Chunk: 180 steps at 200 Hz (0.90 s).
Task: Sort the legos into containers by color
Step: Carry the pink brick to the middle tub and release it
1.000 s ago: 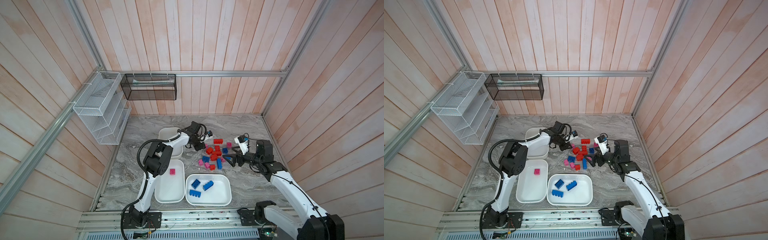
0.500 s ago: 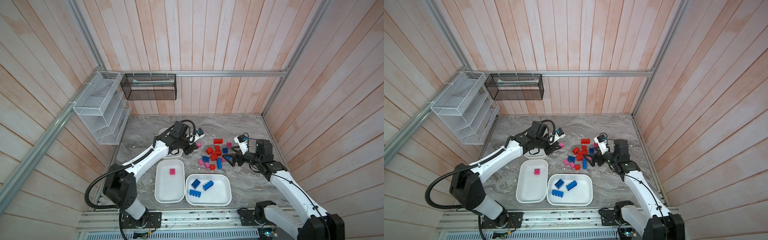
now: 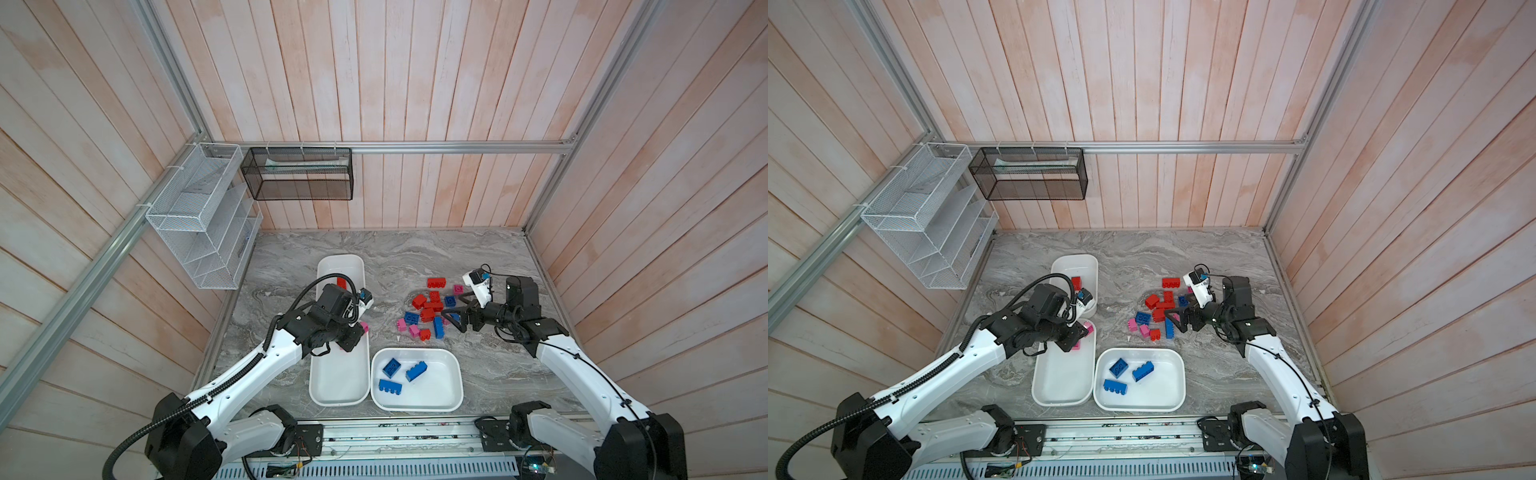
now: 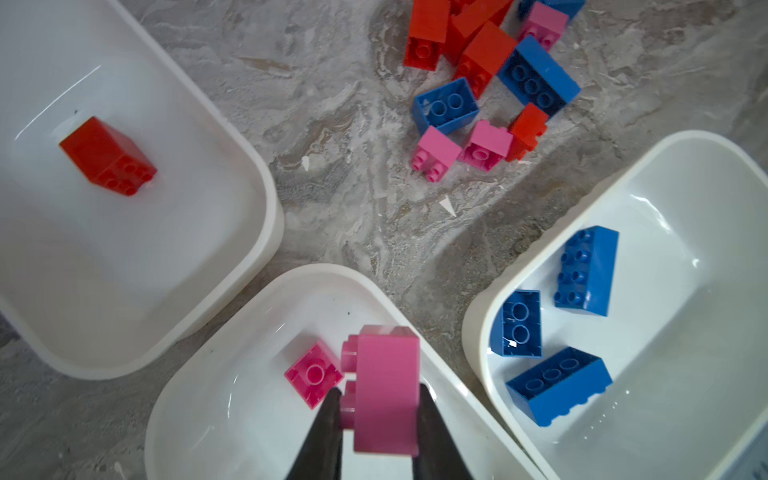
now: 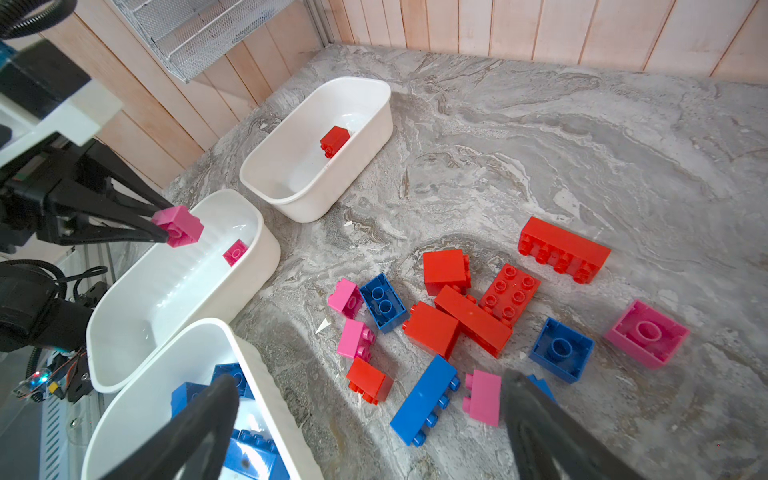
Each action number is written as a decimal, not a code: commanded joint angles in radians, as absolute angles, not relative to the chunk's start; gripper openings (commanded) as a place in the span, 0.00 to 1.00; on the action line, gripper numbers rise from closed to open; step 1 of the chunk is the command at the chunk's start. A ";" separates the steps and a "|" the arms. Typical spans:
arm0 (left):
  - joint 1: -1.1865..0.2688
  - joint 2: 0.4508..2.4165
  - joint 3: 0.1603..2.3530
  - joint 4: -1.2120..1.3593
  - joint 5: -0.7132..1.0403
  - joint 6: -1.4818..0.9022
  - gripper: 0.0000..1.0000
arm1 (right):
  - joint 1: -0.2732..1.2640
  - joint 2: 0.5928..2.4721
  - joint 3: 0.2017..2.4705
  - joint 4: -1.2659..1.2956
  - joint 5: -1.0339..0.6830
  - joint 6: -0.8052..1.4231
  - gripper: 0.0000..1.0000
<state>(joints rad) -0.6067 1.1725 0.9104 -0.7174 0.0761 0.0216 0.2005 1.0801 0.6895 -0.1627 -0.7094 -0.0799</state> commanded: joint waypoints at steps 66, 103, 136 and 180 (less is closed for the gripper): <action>-0.680 1.204 0.771 -0.628 -0.019 -0.451 0.24 | 0.216 1.121 0.743 -0.200 -0.711 -0.117 0.98; -0.681 1.238 0.723 -0.509 0.004 -0.481 0.24 | 0.223 1.136 0.746 -0.201 -0.714 -0.118 0.98; -0.677 1.265 0.724 -0.497 -0.002 -0.492 0.32 | 0.224 1.135 0.746 -0.200 -0.708 -0.119 0.98; -0.678 1.217 0.808 -0.588 0.009 -0.474 0.44 | 0.224 1.126 0.742 -0.202 -0.703 -0.118 0.98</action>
